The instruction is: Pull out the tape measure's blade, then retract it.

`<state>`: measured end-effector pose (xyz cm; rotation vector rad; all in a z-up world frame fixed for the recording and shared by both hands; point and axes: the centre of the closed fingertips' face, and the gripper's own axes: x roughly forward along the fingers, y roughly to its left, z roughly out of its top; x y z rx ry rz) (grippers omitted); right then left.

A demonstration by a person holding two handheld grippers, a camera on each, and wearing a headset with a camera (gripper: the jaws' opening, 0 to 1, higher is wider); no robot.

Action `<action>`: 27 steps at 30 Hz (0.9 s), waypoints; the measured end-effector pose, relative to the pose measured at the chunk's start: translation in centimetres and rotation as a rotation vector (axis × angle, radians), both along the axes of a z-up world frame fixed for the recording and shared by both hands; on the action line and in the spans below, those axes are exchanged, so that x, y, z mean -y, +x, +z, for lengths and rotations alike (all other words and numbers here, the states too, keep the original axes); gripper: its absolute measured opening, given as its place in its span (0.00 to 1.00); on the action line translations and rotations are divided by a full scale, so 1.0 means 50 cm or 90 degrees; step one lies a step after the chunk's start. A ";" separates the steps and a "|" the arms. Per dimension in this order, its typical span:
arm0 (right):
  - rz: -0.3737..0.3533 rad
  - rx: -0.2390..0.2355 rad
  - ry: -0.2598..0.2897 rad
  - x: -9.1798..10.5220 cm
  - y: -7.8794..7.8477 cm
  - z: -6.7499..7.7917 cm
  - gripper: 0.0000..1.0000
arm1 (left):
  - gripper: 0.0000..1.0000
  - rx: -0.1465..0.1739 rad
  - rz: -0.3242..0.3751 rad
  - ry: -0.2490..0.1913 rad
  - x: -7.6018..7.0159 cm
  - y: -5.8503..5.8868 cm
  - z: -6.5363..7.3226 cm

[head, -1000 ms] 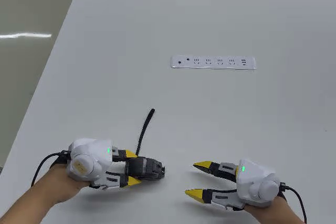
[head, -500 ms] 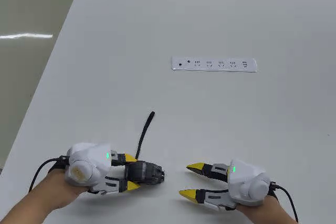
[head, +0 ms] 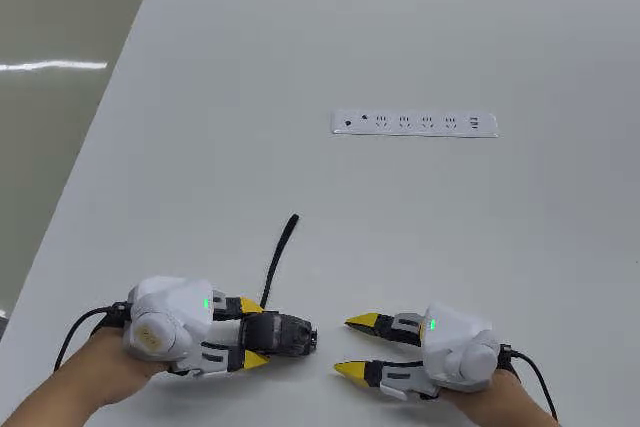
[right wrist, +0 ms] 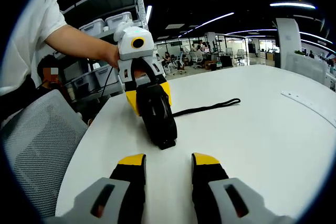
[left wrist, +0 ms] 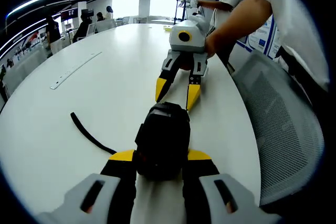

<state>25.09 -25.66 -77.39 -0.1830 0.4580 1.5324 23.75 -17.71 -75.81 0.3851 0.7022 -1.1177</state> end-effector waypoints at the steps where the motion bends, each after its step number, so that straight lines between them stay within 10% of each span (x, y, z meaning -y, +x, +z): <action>1: 0.003 0.000 0.000 -0.002 0.000 -0.001 0.34 | 0.30 0.000 0.000 0.000 0.000 0.000 0.000; 27: 0.054 0.029 0.005 -0.057 -0.006 -0.012 0.32 | 0.30 0.001 -0.003 0.006 0.001 -0.002 -0.001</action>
